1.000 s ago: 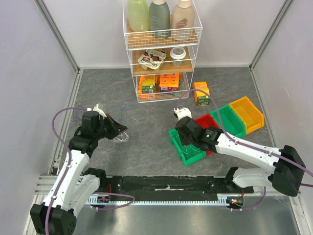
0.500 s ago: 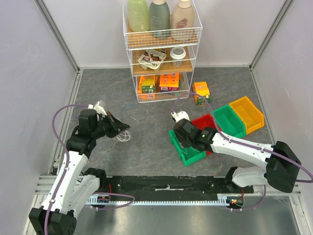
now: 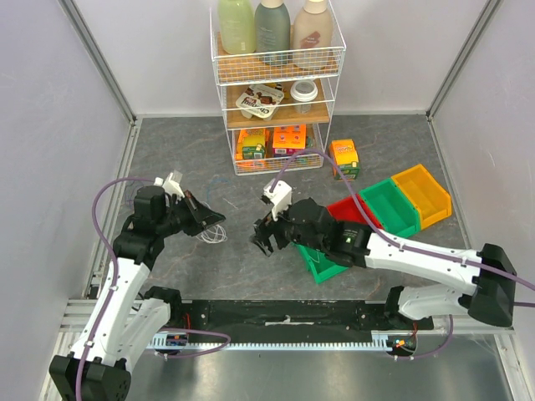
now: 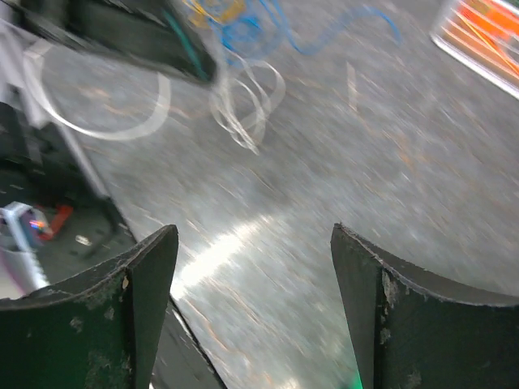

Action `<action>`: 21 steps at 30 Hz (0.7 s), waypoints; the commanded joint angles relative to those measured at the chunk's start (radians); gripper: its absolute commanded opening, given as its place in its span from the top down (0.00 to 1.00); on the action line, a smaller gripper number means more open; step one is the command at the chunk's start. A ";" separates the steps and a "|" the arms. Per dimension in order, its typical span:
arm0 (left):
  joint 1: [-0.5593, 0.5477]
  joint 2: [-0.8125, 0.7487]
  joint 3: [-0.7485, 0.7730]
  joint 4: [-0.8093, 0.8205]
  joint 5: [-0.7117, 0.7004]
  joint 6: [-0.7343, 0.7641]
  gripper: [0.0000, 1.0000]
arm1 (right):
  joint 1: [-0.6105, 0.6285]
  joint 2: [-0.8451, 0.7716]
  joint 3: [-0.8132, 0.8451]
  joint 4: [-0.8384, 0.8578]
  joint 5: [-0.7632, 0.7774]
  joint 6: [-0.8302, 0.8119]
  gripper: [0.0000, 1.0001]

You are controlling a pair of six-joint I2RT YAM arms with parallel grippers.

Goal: Untangle the cables

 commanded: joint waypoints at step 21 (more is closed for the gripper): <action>0.003 -0.034 -0.084 0.129 0.137 -0.105 0.98 | 0.015 0.341 0.105 0.435 -0.238 0.560 0.54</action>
